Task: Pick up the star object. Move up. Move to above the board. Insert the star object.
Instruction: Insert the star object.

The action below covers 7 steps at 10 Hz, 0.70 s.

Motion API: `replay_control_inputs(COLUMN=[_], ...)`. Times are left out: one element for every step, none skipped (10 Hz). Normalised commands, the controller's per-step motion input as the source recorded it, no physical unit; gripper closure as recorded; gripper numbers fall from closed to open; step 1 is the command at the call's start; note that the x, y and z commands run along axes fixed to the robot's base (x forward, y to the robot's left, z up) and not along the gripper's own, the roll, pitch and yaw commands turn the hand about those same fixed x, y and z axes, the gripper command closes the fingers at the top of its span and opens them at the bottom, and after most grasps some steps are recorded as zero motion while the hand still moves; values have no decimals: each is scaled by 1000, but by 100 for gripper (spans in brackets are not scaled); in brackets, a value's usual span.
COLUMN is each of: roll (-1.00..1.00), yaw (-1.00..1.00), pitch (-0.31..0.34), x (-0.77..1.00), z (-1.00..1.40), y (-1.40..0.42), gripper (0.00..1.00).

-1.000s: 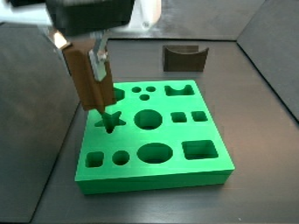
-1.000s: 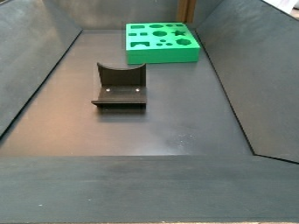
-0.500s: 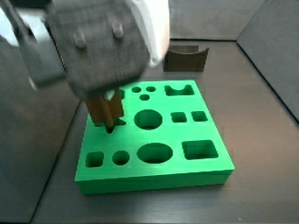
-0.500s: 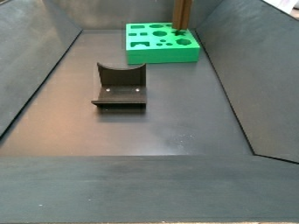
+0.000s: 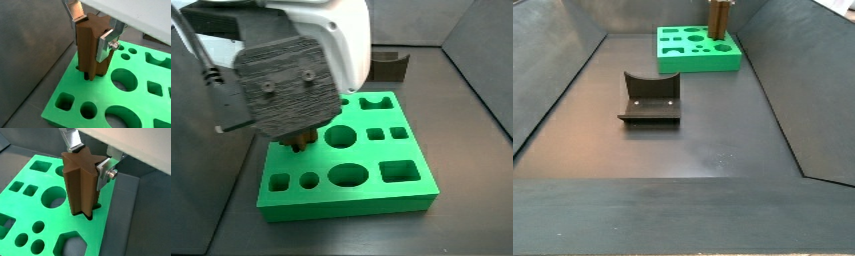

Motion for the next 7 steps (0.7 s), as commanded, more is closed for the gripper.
replay_control_inputs(roll=[0,13,-63,-73,-51,-44,-21], yaw=[-289,-526,-103,-94,-129,-471,-791], pitch=[-57,-101,-101,-50,-40,-89,-90], x=[-209,-406,-57,-17,0,0,-29], z=[-197,-303,-146,-66,-120,-206,-260], y=[0,0,0,0,0,-23,-46], gripper=[100,100,100,100,100,100,100])
